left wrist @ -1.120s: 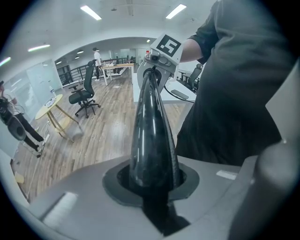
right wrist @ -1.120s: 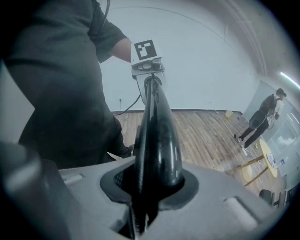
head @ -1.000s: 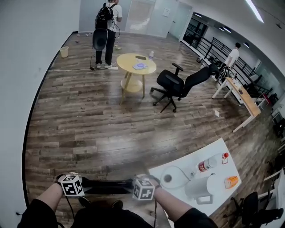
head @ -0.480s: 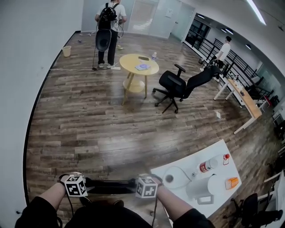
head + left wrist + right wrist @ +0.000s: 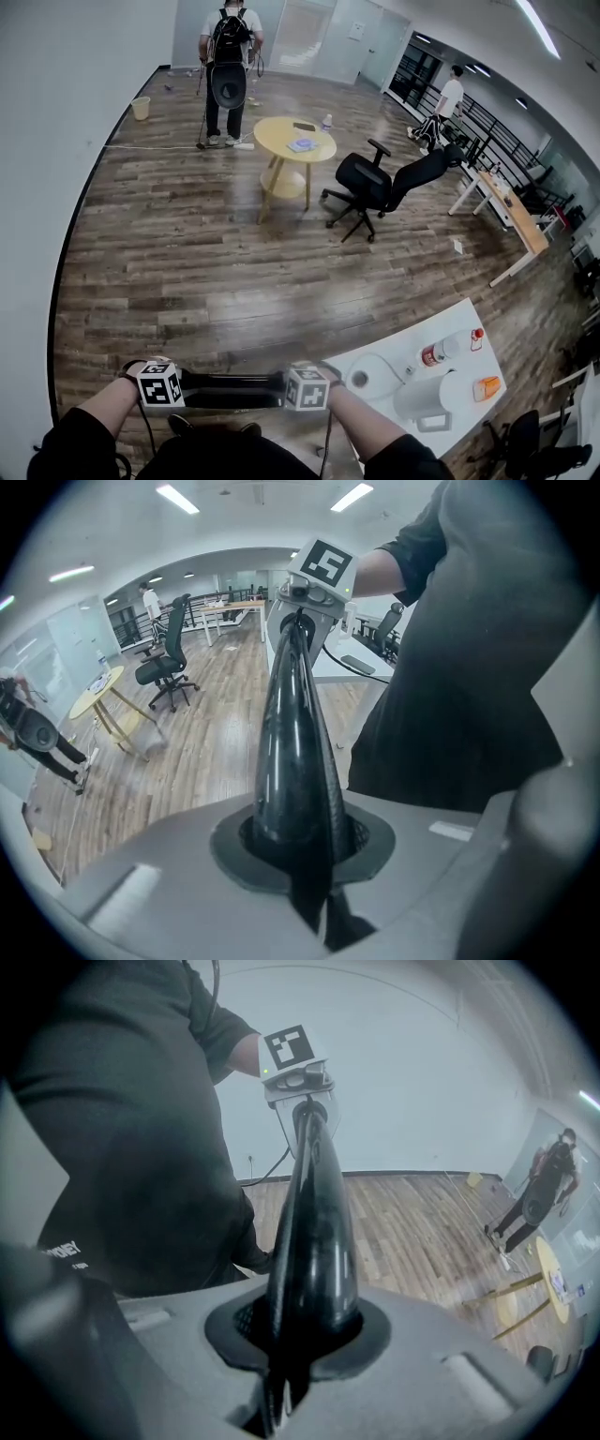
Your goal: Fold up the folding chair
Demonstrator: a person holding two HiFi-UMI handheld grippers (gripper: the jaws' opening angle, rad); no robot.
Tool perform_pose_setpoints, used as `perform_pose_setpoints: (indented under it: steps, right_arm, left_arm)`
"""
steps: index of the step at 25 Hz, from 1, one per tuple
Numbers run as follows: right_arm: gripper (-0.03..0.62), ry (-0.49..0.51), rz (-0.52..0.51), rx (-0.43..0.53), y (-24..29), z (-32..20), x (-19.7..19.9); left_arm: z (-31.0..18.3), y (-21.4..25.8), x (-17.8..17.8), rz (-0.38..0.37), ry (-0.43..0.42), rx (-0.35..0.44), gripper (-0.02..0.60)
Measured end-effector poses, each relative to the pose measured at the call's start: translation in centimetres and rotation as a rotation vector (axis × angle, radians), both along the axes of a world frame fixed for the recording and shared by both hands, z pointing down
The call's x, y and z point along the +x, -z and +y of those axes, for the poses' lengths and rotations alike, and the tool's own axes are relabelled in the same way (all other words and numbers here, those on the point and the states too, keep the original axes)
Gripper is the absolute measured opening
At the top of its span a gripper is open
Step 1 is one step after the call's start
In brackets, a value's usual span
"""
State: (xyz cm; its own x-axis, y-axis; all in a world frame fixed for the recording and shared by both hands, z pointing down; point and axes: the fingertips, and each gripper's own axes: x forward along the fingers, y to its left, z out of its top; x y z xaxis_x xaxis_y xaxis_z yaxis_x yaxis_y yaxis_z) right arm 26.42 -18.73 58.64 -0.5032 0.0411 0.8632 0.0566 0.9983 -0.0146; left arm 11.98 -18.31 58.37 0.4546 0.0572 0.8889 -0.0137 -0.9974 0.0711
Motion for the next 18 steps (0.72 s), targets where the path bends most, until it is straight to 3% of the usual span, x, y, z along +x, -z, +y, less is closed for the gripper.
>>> perform_pose_setpoints:
  steps: [6, 18]
  right_arm:
    - [0.049, 0.039, 0.020, -0.016, 0.5, -0.5, -2.9]
    - [0.048, 0.133, 0.050, -0.019, 2.0, -2.9, -12.4]
  left_arm:
    - [-0.2, 0.5, -3.0, -0.011, 0.011, -0.005, 0.049]
    - [-0.6, 1.6, -12.2, 0.008, 0.129, -0.001, 0.051]
